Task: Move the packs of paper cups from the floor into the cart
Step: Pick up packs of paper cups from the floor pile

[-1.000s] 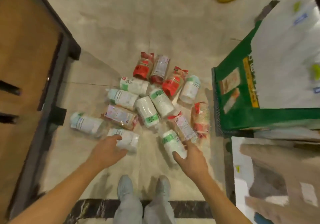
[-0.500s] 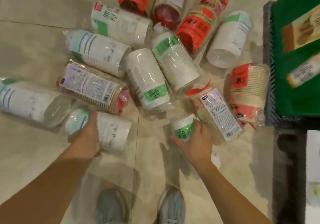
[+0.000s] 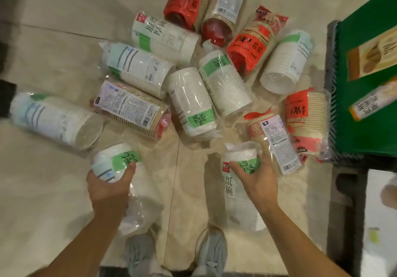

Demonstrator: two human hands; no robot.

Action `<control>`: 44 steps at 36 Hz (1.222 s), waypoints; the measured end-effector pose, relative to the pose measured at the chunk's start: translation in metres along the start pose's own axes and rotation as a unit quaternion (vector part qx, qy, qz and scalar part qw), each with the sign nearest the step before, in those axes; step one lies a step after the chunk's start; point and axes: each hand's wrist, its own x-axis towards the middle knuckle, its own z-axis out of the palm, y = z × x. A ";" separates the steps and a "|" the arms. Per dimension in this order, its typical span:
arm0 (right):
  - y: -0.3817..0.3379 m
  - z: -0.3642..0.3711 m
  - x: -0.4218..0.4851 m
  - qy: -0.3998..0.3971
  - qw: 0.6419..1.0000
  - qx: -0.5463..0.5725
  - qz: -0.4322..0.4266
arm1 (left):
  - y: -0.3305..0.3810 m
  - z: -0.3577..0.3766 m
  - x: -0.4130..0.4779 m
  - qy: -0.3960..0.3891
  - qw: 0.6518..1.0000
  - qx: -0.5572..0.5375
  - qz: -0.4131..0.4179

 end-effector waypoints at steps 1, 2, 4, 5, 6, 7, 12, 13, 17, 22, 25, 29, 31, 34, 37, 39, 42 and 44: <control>-0.008 -0.009 -0.013 -0.007 1.000 0.018 -0.006 | 0.008 -0.012 -0.015 -0.003 1.000 -0.003 0.009; -0.020 -0.021 -0.028 -0.015 0.999 0.033 -0.011 | 0.018 -0.025 -0.030 -0.016 1.000 -0.003 0.011; -0.052 -0.052 -0.062 -0.030 0.998 0.059 -0.014 | 0.041 -0.055 -0.060 -0.040 0.999 -0.012 0.011; -0.070 -0.069 -0.078 -0.038 0.996 0.074 -0.015 | 0.054 -0.071 -0.075 -0.047 0.998 -0.027 0.013; -0.090 -0.087 -0.093 -0.045 0.995 0.088 -0.016 | 0.068 -0.090 -0.090 -0.055 0.998 -0.037 0.016; -0.109 -0.106 -0.108 -0.051 0.994 0.099 -0.020 | 0.084 -0.109 -0.108 -0.064 0.997 -0.045 0.029; -0.213 -0.199 -0.188 -0.071 0.984 0.146 -0.078 | 0.167 -0.214 -0.185 -0.090 0.989 -0.069 0.099; -0.235 -0.219 -0.205 -0.075 0.980 0.159 -0.095 | 0.185 -0.234 -0.200 -0.085 0.987 -0.077 0.110; -0.322 -0.300 -0.281 -0.086 0.962 0.198 -0.166 | 0.261 -0.319 -0.267 -0.061 0.975 -0.120 0.177; -0.405 -0.386 -0.370 -0.099 0.936 0.228 -0.250 | 0.319 -0.420 -0.341 -0.017 0.954 -0.156 0.257; -0.438 -0.423 -0.413 -0.109 0.915 0.232 -0.312 | 0.338 -0.471 -0.383 0.011 0.933 -0.176 0.315; -0.468 -0.448 -0.452 -0.127 0.878 0.223 -0.403 | 0.343 -0.523 -0.424 0.060 0.914 -0.196 0.350; -0.482 -0.456 -0.470 -0.145 0.855 0.223 -0.446 | 0.340 -0.542 -0.439 0.089 0.909 -0.211 0.349; -0.497 -0.461 -0.497 -0.180 0.815 0.228 -0.502 | 0.328 -0.563 -0.464 0.152 0.899 -0.241 0.333; -0.503 -0.459 -0.525 -0.220 0.785 0.206 -0.541 | 0.306 -0.576 -0.486 0.208 0.893 -0.258 0.306; -0.504 -0.454 -0.542 -0.247 0.761 0.199 -0.566 | 0.290 -0.583 -0.498 0.245 0.884 -0.265 0.298; -0.499 -0.442 -0.568 -0.299 0.730 0.175 -0.589 | 0.261 -0.592 -0.517 0.295 0.871 -0.281 0.273; -0.494 -0.434 -0.587 -0.322 0.712 0.165 -0.602 | 0.239 -0.601 -0.528 0.322 0.863 -0.290 0.258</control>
